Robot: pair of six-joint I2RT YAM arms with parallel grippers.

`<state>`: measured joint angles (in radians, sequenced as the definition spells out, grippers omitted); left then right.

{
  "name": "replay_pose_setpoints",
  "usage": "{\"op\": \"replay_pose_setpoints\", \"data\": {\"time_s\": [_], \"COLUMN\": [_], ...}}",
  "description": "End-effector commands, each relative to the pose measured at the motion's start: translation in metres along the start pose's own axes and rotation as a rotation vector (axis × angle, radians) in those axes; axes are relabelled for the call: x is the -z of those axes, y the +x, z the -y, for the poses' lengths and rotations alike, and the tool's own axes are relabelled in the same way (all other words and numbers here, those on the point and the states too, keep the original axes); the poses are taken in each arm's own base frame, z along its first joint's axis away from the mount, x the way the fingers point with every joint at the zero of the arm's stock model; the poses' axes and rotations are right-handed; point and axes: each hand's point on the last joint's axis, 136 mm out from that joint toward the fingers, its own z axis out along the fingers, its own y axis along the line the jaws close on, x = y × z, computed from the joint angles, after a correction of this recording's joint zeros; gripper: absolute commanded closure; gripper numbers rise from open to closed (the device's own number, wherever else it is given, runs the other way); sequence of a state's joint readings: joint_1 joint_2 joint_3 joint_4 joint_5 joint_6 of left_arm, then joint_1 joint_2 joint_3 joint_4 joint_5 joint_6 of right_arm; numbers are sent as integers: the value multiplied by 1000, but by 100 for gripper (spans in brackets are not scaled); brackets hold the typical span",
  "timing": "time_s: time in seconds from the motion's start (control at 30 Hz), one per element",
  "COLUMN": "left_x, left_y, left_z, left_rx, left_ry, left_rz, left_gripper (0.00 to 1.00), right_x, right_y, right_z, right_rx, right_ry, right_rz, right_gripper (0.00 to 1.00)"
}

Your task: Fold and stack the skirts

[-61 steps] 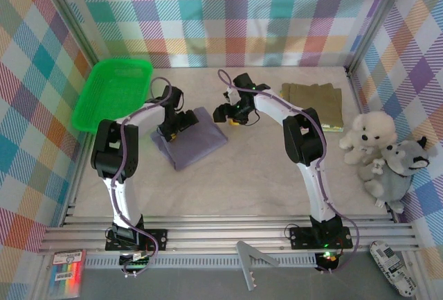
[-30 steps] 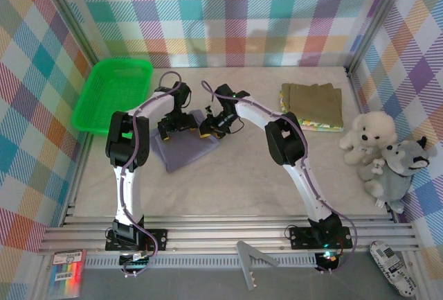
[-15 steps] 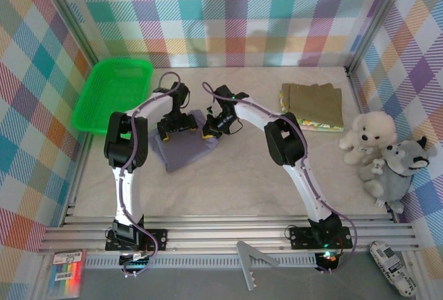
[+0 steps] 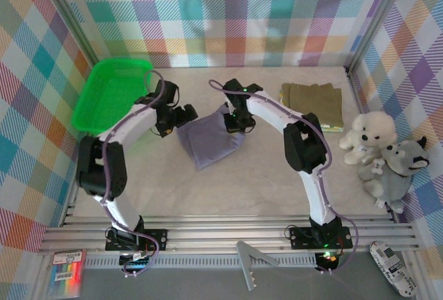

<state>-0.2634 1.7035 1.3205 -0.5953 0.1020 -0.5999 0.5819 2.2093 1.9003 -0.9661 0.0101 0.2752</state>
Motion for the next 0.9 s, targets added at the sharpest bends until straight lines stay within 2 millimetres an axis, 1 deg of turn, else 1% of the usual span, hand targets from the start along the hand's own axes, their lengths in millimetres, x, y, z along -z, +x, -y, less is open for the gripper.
{"op": "replay_pose_setpoints", "data": {"time_s": [0.0, 0.07, 0.1, 0.23, 0.4, 0.5, 0.63, 0.87], "left_x": [27, 35, 36, 31, 21, 15, 11, 2], "left_y": [-23, -26, -25, -21, -15, -13, -14, -11], "left_z": [-4, -11, -16, -27, -27, -26, -23, -27], "left_rx": [67, 96, 111, 164, 200, 211, 212, 215], "left_ry": [26, 23, 16, 20, 36, 43, 50, 30], "left_rz": [148, 177, 180, 167, 132, 114, 99, 79], "left_gripper": [0, 0, 0, 0, 0, 0, 0, 0], "right_x": [29, 38, 42, 57, 72, 78, 94, 125], "right_y": [3, 1, 1, -5, -13, -18, -27, -45], "right_z": [41, 56, 62, 89, 115, 129, 147, 167], "right_rx": [61, 77, 80, 84, 78, 105, 93, 47], "right_ry": [172, 216, 229, 283, 309, 316, 320, 317], "right_rz": [25, 37, 40, 63, 87, 98, 118, 173], "right_gripper": [100, 100, 100, 100, 100, 100, 100, 100]}}
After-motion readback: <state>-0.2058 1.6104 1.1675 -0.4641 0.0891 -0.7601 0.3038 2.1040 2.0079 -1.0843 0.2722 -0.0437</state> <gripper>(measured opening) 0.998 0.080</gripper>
